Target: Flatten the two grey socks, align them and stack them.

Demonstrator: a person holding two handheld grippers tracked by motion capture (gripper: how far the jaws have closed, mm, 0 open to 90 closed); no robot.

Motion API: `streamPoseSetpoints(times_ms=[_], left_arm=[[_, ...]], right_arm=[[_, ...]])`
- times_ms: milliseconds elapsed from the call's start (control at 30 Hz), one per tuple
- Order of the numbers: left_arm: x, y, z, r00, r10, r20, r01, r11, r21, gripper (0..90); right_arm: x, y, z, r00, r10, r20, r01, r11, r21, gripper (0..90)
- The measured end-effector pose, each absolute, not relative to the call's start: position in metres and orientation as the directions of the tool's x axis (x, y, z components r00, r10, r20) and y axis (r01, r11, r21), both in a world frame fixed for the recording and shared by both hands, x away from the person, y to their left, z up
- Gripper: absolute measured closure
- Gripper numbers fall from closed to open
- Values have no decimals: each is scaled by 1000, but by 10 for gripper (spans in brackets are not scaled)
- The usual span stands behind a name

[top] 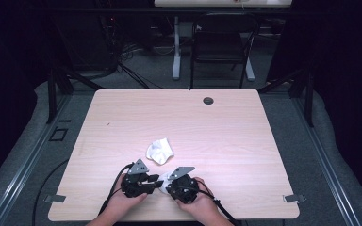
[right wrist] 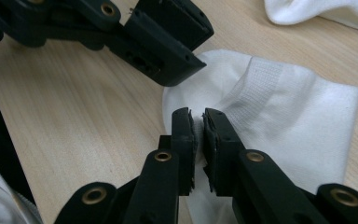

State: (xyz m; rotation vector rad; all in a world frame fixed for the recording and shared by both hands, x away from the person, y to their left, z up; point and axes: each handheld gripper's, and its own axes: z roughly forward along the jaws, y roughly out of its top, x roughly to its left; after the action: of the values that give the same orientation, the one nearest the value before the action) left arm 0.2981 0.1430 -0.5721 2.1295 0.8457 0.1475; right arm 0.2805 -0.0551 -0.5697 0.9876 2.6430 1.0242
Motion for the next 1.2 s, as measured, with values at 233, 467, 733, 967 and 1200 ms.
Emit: streamPoseSetpoints(times_ms=[233,467,733,967,1200], left_arm=[[297,141,-574,772,616,-159,511,-452,731,647],[298,141,-577,770,618,-159,516,-457,724,642],[297,137,-580,784,605,-139,500,-483,719,650],[296,135,-581,793,599,-112,481,-502,719,705],[296,135,-582,792,604,-89,468,-507,724,761]], right_arm=[[280,-56,-568,-768,630,110,532,533,657,856],[282,-62,-563,-753,644,136,544,493,679,859],[284,-69,-555,-738,658,149,540,443,716,859],[285,-75,-545,-728,671,142,530,419,737,859],[290,-94,-527,-697,702,145,535,375,757,860]])
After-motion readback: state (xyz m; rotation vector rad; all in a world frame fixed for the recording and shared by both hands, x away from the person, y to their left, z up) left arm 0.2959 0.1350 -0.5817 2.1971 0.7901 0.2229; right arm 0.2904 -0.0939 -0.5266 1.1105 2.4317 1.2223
